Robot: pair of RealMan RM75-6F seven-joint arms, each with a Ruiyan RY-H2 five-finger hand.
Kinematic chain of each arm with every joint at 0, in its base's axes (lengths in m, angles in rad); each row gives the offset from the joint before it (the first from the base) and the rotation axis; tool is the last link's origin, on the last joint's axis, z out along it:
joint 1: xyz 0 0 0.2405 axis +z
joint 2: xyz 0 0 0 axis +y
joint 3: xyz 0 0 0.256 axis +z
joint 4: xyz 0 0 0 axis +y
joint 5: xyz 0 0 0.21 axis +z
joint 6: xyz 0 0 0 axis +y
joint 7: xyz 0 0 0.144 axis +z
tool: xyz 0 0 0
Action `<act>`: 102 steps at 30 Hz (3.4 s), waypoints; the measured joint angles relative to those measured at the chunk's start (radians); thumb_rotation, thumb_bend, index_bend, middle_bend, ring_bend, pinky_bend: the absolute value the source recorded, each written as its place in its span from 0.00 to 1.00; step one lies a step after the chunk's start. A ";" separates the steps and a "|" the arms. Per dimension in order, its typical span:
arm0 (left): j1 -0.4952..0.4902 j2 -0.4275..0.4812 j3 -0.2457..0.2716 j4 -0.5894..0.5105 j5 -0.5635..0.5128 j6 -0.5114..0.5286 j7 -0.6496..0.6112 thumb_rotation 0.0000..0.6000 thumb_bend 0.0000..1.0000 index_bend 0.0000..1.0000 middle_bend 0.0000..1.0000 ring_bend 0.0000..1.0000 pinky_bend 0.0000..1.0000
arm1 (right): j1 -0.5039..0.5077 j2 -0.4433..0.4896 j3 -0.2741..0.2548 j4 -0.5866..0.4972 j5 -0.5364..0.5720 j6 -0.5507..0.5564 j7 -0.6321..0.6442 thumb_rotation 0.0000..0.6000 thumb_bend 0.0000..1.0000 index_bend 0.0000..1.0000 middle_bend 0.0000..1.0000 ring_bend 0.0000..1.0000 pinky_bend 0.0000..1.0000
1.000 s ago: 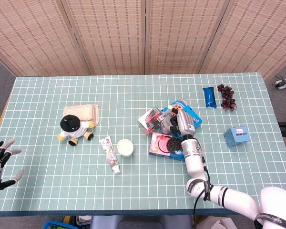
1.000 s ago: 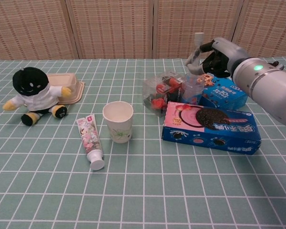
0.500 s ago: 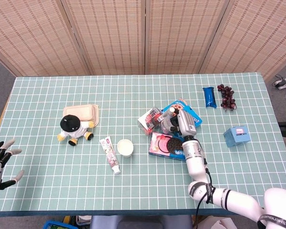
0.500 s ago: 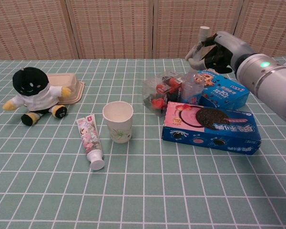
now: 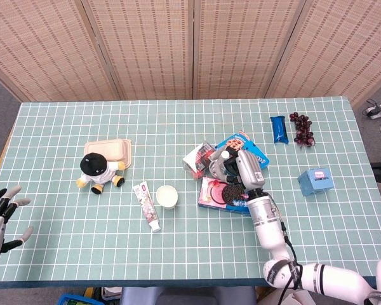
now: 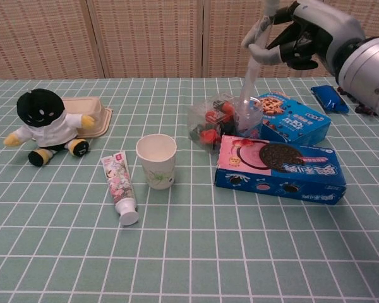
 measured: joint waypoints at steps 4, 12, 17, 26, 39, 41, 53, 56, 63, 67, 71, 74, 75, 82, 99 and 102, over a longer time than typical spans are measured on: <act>-0.001 -0.004 0.001 -0.001 0.001 -0.003 0.010 1.00 0.27 0.36 0.14 0.08 0.30 | -0.019 0.032 -0.014 -0.076 -0.040 0.031 -0.015 1.00 0.62 0.73 1.00 1.00 1.00; -0.003 -0.008 0.003 -0.003 0.003 -0.005 0.023 1.00 0.27 0.36 0.14 0.08 0.30 | -0.052 0.086 -0.038 -0.211 -0.118 0.072 -0.007 1.00 0.62 0.73 1.00 1.00 1.00; -0.002 -0.007 0.004 -0.005 0.003 -0.004 0.022 1.00 0.27 0.36 0.14 0.08 0.30 | -0.059 0.106 -0.048 -0.237 -0.152 0.056 0.077 1.00 0.62 0.73 1.00 1.00 1.00; 0.000 -0.005 0.004 -0.005 0.006 0.001 0.017 1.00 0.27 0.36 0.14 0.08 0.30 | -0.050 0.186 -0.090 -0.240 -0.185 -0.026 0.044 1.00 0.70 0.73 1.00 1.00 1.00; 0.002 -0.004 0.006 -0.008 0.011 0.004 0.020 1.00 0.27 0.36 0.14 0.08 0.30 | -0.047 0.203 -0.139 -0.257 -0.215 -0.001 -0.274 1.00 0.70 0.74 1.00 1.00 1.00; 0.002 -0.005 0.006 -0.007 0.010 0.004 0.020 1.00 0.27 0.36 0.14 0.08 0.30 | -0.051 0.213 -0.137 -0.266 -0.221 -0.014 -0.178 1.00 0.70 0.74 1.00 1.00 1.00; 0.003 -0.006 0.005 -0.009 0.009 0.004 0.023 1.00 0.27 0.36 0.14 0.08 0.30 | -0.068 0.254 -0.146 -0.250 -0.282 -0.040 0.372 1.00 0.71 0.74 1.00 1.00 1.00; 0.002 -0.005 0.006 -0.009 0.010 0.003 0.024 1.00 0.27 0.36 0.14 0.08 0.30 | -0.071 0.245 -0.153 -0.235 -0.285 -0.024 0.296 1.00 0.71 0.74 1.00 1.00 1.00; 0.004 -0.004 0.005 -0.010 0.010 0.006 0.021 1.00 0.27 0.36 0.14 0.08 0.30 | -0.077 0.221 -0.161 -0.219 -0.276 0.006 -0.132 1.00 0.72 0.74 1.00 1.00 1.00; 0.003 -0.003 0.004 -0.010 0.010 0.006 0.020 1.00 0.27 0.36 0.14 0.08 0.30 | -0.079 0.216 -0.160 -0.221 -0.271 0.006 -0.258 1.00 0.73 0.74 1.00 1.00 1.00; 0.004 -0.003 0.006 -0.011 0.013 0.007 0.021 1.00 0.27 0.36 0.14 0.08 0.30 | -0.081 0.223 -0.158 -0.231 -0.267 -0.014 -0.205 1.00 0.75 0.74 1.00 1.00 1.00; 0.004 -0.003 0.006 -0.011 0.012 0.008 0.020 1.00 0.27 0.36 0.14 0.08 0.30 | -0.083 0.231 -0.156 -0.235 -0.271 -0.031 -0.050 1.00 0.75 0.74 1.00 1.00 1.00; 0.004 -0.003 0.006 -0.011 0.012 0.008 0.020 1.00 0.27 0.36 0.14 0.08 0.30 | -0.084 0.234 -0.156 -0.236 -0.273 -0.036 0.010 1.00 0.75 0.74 1.00 1.00 1.00; 0.003 -0.003 0.006 -0.011 0.012 0.005 0.023 1.00 0.27 0.36 0.14 0.08 0.30 | -0.085 0.251 -0.161 -0.226 -0.285 -0.056 0.338 1.00 0.75 0.74 1.00 1.00 1.00; 0.005 -0.002 0.005 -0.013 0.013 0.009 0.020 1.00 0.27 0.36 0.14 0.08 0.30 | -0.079 0.202 -0.182 -0.186 -0.246 -0.009 -0.249 1.00 0.75 0.74 1.00 1.00 1.00; 0.006 -0.001 0.006 -0.014 0.013 0.010 0.019 1.00 0.27 0.36 0.14 0.08 0.30 | -0.078 0.199 -0.180 -0.192 -0.243 -0.019 -0.173 1.00 0.75 0.74 1.00 1.00 1.00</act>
